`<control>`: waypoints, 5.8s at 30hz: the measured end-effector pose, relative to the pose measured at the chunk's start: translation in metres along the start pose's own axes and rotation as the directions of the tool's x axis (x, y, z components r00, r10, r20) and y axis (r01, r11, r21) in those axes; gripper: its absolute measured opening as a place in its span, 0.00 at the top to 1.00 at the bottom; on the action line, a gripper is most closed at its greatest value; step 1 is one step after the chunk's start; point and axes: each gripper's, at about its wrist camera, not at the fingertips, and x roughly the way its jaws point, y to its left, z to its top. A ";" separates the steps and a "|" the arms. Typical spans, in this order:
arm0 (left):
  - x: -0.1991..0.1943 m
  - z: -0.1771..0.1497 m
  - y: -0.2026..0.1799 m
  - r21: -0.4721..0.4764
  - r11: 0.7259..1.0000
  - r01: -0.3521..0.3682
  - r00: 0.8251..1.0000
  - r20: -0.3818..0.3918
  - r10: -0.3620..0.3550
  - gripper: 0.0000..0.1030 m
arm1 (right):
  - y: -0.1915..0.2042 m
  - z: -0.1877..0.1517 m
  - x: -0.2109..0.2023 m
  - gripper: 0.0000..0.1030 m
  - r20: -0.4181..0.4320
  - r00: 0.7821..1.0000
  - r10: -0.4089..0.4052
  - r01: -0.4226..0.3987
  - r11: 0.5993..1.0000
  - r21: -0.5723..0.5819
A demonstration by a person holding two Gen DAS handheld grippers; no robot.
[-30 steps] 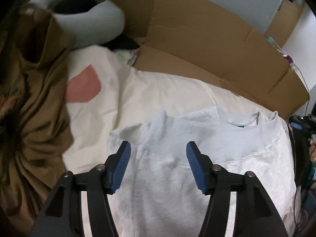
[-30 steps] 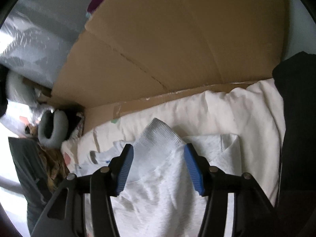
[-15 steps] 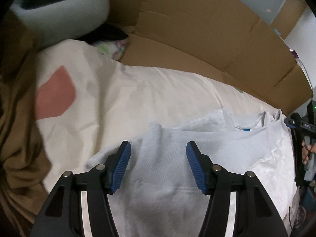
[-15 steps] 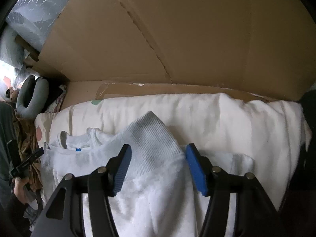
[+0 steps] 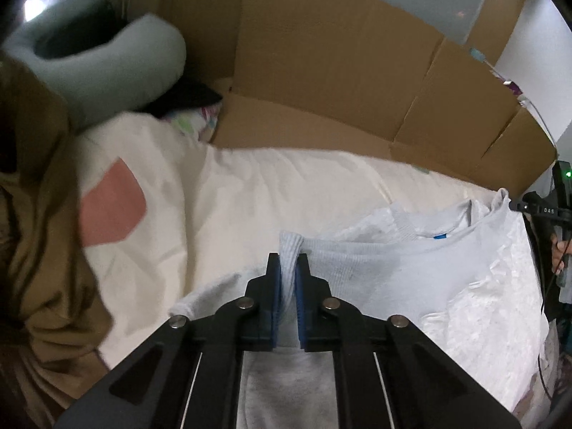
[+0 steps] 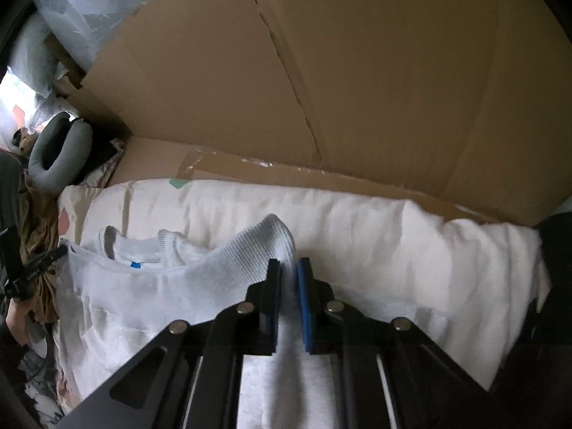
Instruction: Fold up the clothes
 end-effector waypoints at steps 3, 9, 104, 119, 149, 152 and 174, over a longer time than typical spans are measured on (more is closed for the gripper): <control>-0.008 0.001 -0.003 0.014 1.000 -0.006 1.000 0.030 0.005 0.95 | 0.000 0.002 -0.018 0.95 0.049 0.999 -0.007 0.007 1.000 0.001; -0.029 0.006 -0.007 0.023 1.000 -0.021 0.995 0.098 0.018 0.95 | 0.008 0.003 -0.045 0.96 0.114 0.993 -0.031 0.034 0.999 -0.019; -0.059 -0.106 -0.120 -0.238 0.964 0.120 0.983 -0.106 -0.149 1.00 | 0.056 -0.151 -0.092 0.73 -0.125 0.990 0.058 -0.069 0.994 -0.085; -0.049 -0.146 -0.214 -0.090 0.958 0.272 0.929 -0.234 -0.285 1.00 | 0.114 -0.203 -0.078 0.73 -0.188 0.973 0.132 -0.164 0.973 -0.163; -0.030 -0.177 -0.212 -0.055 0.942 0.332 0.895 -0.296 -0.333 1.00 | 0.092 -0.238 -0.074 0.95 -0.225 0.971 0.084 -0.133 0.967 -0.216; -0.029 -0.175 -0.221 -0.048 0.927 0.372 0.881 -0.298 -0.369 1.00 | 0.077 -0.237 -0.084 0.94 -0.196 0.978 0.075 -0.111 0.977 -0.180; -0.024 -0.172 -0.205 -0.032 0.949 0.313 0.891 -0.336 -0.305 1.00 | -0.040 -0.246 -0.095 1.00 -0.196 0.972 -0.129 0.133 0.991 0.007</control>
